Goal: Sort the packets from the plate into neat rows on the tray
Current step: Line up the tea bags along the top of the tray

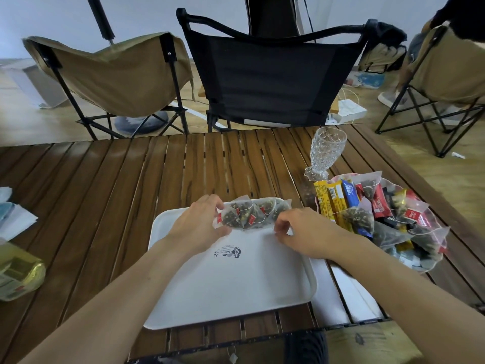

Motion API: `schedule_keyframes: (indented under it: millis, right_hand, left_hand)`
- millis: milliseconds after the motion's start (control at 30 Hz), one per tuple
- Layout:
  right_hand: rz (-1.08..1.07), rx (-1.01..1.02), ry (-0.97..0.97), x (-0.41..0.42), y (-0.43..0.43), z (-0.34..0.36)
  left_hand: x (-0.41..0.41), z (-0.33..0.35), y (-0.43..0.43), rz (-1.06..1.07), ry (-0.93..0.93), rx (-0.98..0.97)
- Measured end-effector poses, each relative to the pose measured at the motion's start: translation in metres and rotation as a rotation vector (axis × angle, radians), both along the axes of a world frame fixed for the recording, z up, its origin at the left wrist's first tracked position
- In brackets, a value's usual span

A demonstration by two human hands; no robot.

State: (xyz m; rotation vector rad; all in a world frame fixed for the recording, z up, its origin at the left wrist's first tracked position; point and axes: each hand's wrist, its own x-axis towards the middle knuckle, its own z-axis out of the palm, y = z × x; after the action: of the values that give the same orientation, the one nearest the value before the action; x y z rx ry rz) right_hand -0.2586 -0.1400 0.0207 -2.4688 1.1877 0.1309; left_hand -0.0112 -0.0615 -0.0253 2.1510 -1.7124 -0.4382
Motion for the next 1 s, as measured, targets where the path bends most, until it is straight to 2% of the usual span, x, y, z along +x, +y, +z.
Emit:
schedule_keyframes:
  millis: [167,367,467,667,867,1000]
  right_hand:
    - [0.037,0.089,-0.016,0.005,0.005,0.002]
    - [0.051,0.046,0.016,0.002,0.003,0.014]
    - [0.028,0.036,-0.031,-0.007,0.003,0.027]
    - [-0.133,0.004,-0.081,-0.029,0.001,0.052]
    - [-0.472,-0.340,-0.091,-0.068,-0.021,0.060]
    - [-0.581,-0.251,0.000,-0.093,-0.039,0.053]
  left_hand:
    - [0.000,0.004,0.000,0.009,-0.017,0.005]
    - [0.000,0.018,0.007,0.030,-0.046,-0.013]
    - [-0.004,0.030,0.014,0.042,-0.050,-0.056]
    - [-0.014,0.042,0.019,0.018,-0.044,-0.088]
    - [-0.017,0.045,0.016,0.023,-0.034,-0.103]
    - [-0.015,0.042,0.016,0.022,-0.044,-0.100]
